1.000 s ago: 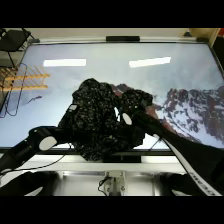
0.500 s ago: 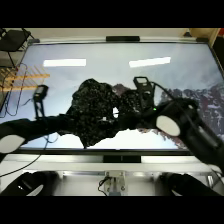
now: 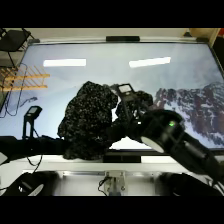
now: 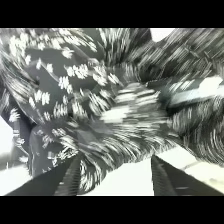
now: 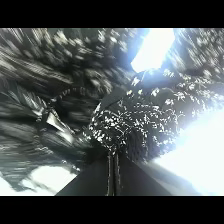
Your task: Fold the shirts.
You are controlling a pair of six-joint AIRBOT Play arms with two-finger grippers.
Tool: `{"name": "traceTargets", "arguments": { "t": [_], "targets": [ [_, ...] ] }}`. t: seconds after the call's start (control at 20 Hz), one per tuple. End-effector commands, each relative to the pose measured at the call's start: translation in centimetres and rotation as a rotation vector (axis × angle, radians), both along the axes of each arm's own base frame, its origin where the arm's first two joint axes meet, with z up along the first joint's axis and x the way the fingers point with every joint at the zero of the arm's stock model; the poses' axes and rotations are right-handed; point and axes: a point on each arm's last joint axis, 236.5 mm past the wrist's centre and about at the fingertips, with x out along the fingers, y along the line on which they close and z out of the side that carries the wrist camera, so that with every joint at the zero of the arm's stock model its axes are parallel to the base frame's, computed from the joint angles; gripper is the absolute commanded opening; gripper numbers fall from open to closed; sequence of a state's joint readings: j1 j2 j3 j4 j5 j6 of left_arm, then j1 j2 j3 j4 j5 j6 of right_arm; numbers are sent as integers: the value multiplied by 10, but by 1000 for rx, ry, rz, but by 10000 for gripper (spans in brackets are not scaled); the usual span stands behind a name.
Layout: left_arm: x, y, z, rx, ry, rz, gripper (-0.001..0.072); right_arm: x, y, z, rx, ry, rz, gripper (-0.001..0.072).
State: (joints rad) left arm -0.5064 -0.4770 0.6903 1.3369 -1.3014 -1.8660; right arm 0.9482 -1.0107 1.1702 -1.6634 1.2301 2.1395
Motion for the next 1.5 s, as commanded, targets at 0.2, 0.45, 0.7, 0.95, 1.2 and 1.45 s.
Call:
{"name": "traceTargets", "arguments": {
  "t": [0.2, 0.45, 0.7, 0.95, 1.2, 1.45],
  "targets": [
    [42, 58, 59, 135, -182, 192, 546, 22, 47, -24, 66, -26, 11, 56],
    [92, 218, 122, 608, -212, 389, 547, 23, 47, -25, 57, -32, 27, 56],
    [157, 321, 77, 376, -50, 668, 555, 19, 44, -28, 46, -14, 24, 57],
    [196, 387, 17, 224, 45, 621, 543, 15, 26, -37, -27, 24, -5, 57],
    [223, 427, -54, 334, 162, 409, 530, 26, 1, -46, -68, 76, -123, 56],
    [243, 439, -93, 320, 161, 317, 541, 34, -8, -51, -54, 111, -225, 57]
  ]
}}
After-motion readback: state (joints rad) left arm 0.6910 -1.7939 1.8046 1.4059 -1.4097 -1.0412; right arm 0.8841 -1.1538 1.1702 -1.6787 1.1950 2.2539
